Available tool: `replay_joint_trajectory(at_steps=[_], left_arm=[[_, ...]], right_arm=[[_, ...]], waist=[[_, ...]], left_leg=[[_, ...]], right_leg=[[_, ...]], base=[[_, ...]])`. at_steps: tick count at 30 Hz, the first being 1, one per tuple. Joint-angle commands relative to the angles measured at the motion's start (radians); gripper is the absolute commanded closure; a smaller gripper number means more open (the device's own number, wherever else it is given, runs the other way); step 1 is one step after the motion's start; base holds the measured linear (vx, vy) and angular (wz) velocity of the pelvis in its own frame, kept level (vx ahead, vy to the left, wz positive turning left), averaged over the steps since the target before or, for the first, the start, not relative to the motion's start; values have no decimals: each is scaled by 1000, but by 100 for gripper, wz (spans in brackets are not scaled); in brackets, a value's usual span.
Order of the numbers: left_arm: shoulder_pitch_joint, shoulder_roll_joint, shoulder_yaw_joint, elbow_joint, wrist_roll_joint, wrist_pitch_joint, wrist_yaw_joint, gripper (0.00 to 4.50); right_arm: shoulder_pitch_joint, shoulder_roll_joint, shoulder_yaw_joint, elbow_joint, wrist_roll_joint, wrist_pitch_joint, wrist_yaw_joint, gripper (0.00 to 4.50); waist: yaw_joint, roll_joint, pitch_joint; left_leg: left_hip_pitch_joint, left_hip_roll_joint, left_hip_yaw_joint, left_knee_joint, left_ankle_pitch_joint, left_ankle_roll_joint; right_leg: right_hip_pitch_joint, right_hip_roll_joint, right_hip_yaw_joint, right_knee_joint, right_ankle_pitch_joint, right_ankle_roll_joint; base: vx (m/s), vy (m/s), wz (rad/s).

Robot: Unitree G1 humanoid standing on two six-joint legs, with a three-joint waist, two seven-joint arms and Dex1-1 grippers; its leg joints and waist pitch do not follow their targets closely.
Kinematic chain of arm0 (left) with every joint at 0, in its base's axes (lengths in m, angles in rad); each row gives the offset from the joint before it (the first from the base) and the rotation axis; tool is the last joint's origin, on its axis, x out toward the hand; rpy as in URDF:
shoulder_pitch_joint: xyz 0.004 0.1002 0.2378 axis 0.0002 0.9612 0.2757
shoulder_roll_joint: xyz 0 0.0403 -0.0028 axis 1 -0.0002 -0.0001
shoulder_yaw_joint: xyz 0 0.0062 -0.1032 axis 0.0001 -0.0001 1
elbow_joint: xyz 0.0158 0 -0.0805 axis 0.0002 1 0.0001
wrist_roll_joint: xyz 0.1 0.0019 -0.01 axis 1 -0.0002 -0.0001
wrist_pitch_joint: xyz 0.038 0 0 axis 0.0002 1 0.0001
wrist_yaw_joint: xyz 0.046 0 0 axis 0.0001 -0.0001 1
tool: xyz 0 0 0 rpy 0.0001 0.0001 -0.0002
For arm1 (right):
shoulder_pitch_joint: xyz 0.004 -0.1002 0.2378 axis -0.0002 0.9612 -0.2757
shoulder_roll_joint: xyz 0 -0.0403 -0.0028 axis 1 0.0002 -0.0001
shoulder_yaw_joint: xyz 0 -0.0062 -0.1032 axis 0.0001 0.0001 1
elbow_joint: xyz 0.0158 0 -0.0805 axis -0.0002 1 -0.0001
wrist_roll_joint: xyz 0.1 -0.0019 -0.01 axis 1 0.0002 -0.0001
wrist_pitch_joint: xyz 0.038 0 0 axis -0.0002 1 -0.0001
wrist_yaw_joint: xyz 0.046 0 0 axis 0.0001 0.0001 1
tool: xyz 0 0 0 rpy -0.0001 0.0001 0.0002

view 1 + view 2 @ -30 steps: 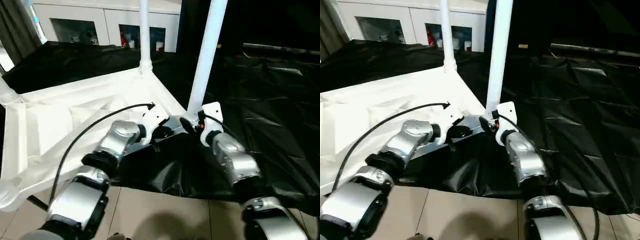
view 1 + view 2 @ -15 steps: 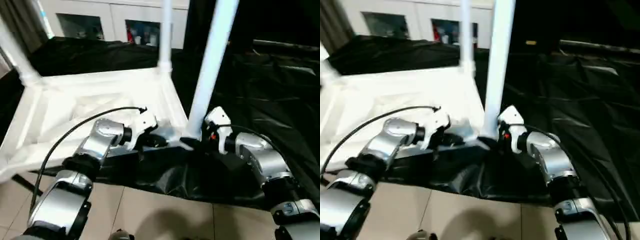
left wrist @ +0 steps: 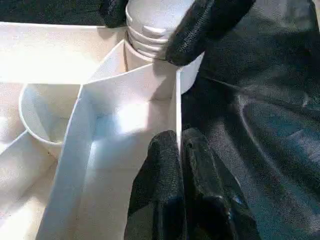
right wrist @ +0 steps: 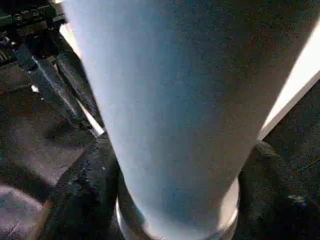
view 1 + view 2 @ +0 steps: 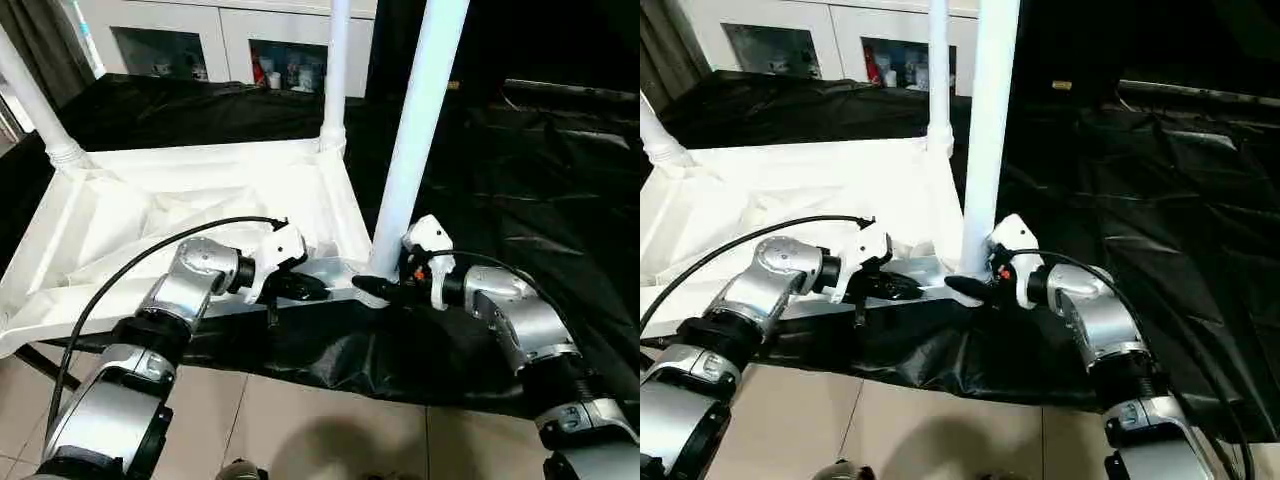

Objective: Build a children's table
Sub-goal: Rotate leg to tighten

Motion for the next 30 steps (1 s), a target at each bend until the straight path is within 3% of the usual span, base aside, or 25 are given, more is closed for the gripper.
replay_joint_trajectory(at_steps=[1, 3, 4, 6, 10, 12, 15, 18, 19, 20, 24, 25, 26, 30], left_arm=[[14, -16, -5, -19, -20, 8, 0, 450], [15, -20, -5, -20, -20, 11, 3, 450], [5, -41, 3, -5, -17, 17, 46, 450], [-3, -54, 6, 8, -11, 27, 78, 450], [-56, -168, 8, 97, 37, 60, 320, 450], [-66, -210, 12, 116, 42, 68, 392, 450], [-67, -272, 15, 121, 34, 85, 446, 450], [-63, -296, 11, 117, 31, 88, 444, 450], [-63, -303, 11, 120, 34, 81, 440, 450], [-63, -303, 11, 120, 34, 81, 440, 450], [-54, -261, 12, 112, 35, 51, 395, 450], [-45, -229, 11, 98, 30, 37, 358, 450], [-43, -219, 12, 93, 28, 35, 344, 450], [-27, -145, 17, 61, 14, 21, 249, 450]], right_arm=[[12, 31, 13, -1, 14, 3, -27, 164], [14, 38, 6, 5, 12, 5, -50, 173], [10, 73, -31, 39, -1, 26, -177, 173], [10, 93, -50, 54, -6, 31, -240, 178], [0, 214, -153, 146, -32, 52, -610, 180], [-4, 249, -162, 166, -37, 41, -682, 180], [-17, 301, -164, 188, -46, 25, -759, 180], [-26, 318, -152, 196, -63, 17, -778, 180], [-29, 325, -142, 197, -73, -16, -771, 146], [-29, 325, -142, 197, -73, -16, -771, 125], [-43, 317, -135, 202, -63, -45, -722, 90], [-51, 295, -124, 196, -67, -59, -680, 69], [-53, 289, -123, 194, -65, -65, -665, 69], [-57, 206, -92, 141, -37, -55, -462, 69]], waist=[[2, 3, -66], [0, 6, -65], [-3, 14, -65], [-11, 14, -63], [-28, 7, -59], [-29, 10, -58], [-31, 6, -52], [-32, 6, -54], [-33, 1, -54], [-32, 4, -55], [-30, 0, -56], [-28, -9, -57], [-28, -5, -56], [-25, -7, -59]], left_leg=[[11, 24, -7, -55, -168, 55], [11, 23, -8, -57, -182, 46], [13, 24, -9, -58, -196, 34], [15, 22, -9, -61, -222, 16], [21, 20, -13, -68, -272, -23], [27, 20, -12, -67, -291, -26], [24, 14, -12, -69, -316, -6], [24, 14, -15, -71, -320, 0], [22, 15, -15, -72, -320, 4], [23, 15, -16, -72, -319, 4], [20, 15, -15, -72, -299, 20], [13, 15, -15, -72, -278, 29], [15, 15, -15, -72, -273, 34], [10, 15, -14, -68, -237, 51]], right_leg=[[55, -49, 39, -61, -47, -261], [55, -48, 39, -63, -59, -260], [53, -49, 40, -64, -72, -258], [49, -49, 40, -68, -101, -256], [47, -48, 41, -83, -217, -220], [40, -49, 43, -88, -249, -212], [40, -50, 44, -102, -335, -173], [41, -49, 44, -106, -371, -151], [41, -48, 43, -106, -365, -148], [41, -50, 43, -105, -363, -147], [43, -50, 44, -104, -343, -150], [48, -52, 43, -100, -326, -150], [47, -53, 43, -100, -321, -152], [53, -54, 42, -93, -277, -166]], base=[[0, 0, 0], [0, 0, 0], [0, 0, 0], [0, 0, 0], [0, 0, 0], [0, 0, 0], [0, 0, 0], [0, 0, 0], [0, 0, 0], [0, 0, 0], [0, 0, 0], [0, 0, 0], [0, 0, 0], [0, 0, 0]])
